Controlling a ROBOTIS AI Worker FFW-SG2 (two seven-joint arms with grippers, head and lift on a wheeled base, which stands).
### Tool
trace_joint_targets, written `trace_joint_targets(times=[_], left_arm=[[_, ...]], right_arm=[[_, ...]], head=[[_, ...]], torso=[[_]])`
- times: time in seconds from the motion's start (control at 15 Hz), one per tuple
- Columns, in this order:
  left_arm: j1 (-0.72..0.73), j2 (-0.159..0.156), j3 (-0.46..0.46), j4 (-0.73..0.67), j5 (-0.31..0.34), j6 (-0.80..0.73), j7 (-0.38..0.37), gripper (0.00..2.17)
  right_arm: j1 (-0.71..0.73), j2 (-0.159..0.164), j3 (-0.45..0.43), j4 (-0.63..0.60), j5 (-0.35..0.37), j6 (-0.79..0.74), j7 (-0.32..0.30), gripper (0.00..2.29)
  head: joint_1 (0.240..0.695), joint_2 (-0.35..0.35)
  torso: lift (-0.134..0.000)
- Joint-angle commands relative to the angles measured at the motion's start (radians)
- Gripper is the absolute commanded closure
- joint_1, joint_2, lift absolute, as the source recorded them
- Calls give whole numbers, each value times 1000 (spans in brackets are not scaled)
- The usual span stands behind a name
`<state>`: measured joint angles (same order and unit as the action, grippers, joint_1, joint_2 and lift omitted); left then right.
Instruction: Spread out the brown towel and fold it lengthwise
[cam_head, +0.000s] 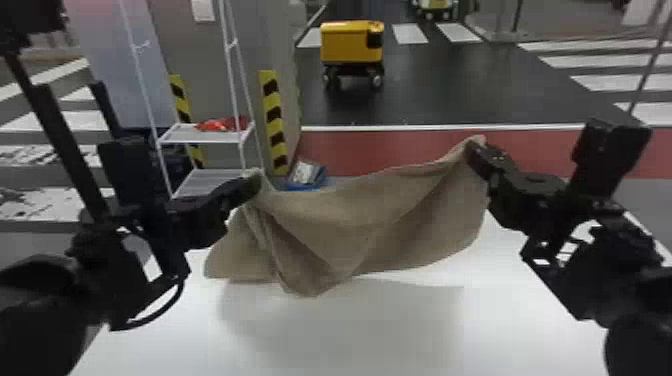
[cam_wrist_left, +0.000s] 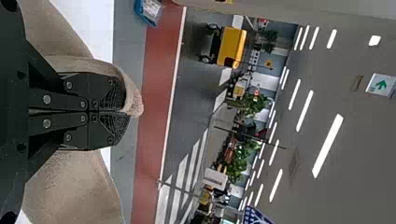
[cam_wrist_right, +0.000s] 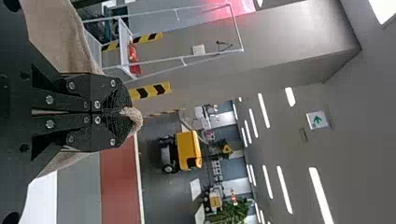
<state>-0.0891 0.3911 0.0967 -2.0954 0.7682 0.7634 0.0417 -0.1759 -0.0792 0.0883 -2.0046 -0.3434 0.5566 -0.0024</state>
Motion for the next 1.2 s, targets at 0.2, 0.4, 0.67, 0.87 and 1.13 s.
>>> trace_joint_targets(times=[0.2,0.4,0.67,0.87,1.13], left_arm=[[-14,-5,-28,17,-26,0,7,1598],[-83,-14,-98,149,-67,-46,-5,1598],[-278,-35,-215,446,-90,-258,-14,1598],[-347,-57,-224,489,-75,-316,-32,1598],[-51,-40,-181,311,-66,-258,-71,1578]], right_arm=[[6,-54,-79,33,-32,-33,-4,1663],[-77,-60,-73,182,-25,-60,1,1663],[-263,-90,-82,481,-137,-155,81,1663],[-303,-119,-114,567,-226,-217,165,1663],[-44,-175,-159,457,-253,-161,280,1663]], head=[[473,63],[482,26],[479,4],[439,-1],[424,-30]], torso=[[-120],[-120],[-120],[-120],[-120]])
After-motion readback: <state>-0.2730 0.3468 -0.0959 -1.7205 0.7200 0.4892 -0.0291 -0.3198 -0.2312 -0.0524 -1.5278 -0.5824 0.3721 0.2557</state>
